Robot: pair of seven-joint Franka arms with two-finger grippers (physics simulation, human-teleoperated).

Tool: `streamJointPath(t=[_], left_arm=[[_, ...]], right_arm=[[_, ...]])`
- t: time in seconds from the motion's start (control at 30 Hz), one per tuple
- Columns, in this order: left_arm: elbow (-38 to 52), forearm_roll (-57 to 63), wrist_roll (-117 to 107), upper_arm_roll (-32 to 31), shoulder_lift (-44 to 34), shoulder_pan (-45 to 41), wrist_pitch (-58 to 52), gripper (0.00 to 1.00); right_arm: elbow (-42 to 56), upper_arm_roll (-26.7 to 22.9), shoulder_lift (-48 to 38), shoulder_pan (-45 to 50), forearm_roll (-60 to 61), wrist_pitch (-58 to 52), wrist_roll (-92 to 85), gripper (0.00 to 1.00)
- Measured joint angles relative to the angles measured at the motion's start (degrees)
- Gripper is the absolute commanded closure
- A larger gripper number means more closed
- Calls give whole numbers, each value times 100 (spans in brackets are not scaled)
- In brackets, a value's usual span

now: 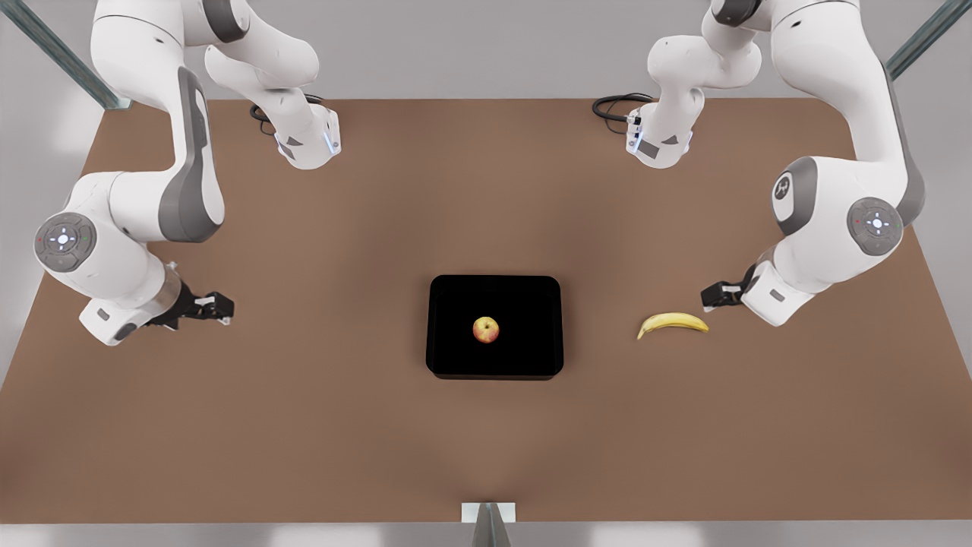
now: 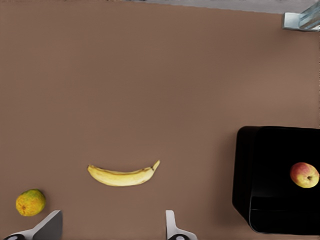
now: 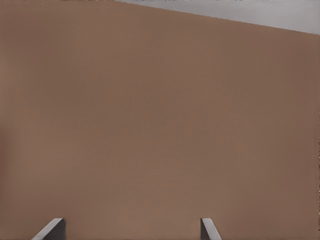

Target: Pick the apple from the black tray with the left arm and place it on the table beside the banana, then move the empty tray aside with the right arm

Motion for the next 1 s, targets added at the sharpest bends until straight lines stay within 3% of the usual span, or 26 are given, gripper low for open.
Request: streamJointPath(t=[0.17, 0.33, 0.4, 0.7, 1.0], left_arm=[[103, -216, -88, -30, 275, -462, 70, 0], [1685, 61, -741, -91, 1877, -3002, 231, 0], [1984, 163, -1149, -101, 2326, -3390, 360, 0], [2098, 424, -2853, -27, 3565, -3624, 1676, 0], [2002, 1093, -3903, -25, 3834, -3695, 2335, 0]], right_arm=[[6, -2, 2, -2, -30, 90, 104, 0], [6, -2, 2, -5, -32, 124, 181, 0], [6, -2, 2, -5, -31, 131, 207, 0], [6, -2, 2, -5, -30, 146, 292, 0], [6, -2, 2, -5, -29, 149, 344, 0]])
